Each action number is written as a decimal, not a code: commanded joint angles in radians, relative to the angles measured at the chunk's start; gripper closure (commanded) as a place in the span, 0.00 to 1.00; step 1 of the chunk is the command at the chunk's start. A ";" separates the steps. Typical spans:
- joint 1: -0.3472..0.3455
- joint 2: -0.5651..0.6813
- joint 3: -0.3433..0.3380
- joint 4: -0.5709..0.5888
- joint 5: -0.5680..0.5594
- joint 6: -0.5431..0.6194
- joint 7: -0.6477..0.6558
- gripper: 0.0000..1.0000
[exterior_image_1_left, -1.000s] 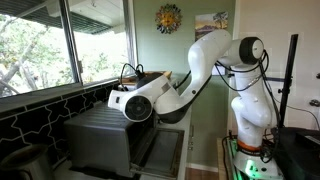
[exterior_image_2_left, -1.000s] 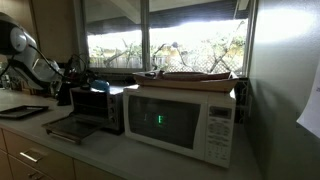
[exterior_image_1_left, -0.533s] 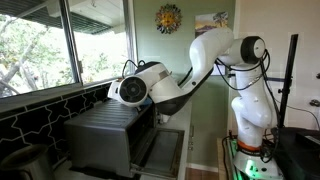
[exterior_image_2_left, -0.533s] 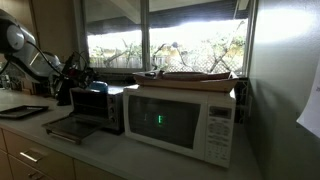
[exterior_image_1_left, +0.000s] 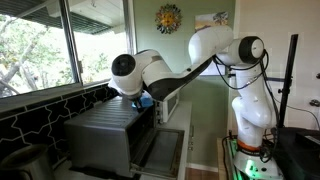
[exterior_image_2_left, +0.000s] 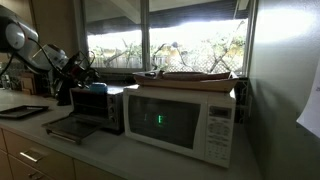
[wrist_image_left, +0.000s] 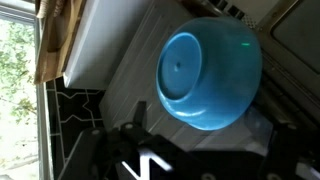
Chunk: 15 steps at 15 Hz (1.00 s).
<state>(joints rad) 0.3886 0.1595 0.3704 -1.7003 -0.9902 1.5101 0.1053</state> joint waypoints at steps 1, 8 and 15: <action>-0.013 0.002 -0.014 0.035 0.135 0.011 0.033 0.00; -0.046 -0.014 -0.050 0.105 0.374 0.061 0.075 0.00; -0.110 -0.144 -0.117 0.072 0.638 0.157 0.139 0.00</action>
<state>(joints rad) 0.3113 0.0990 0.2817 -1.5755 -0.4582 1.6187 0.2049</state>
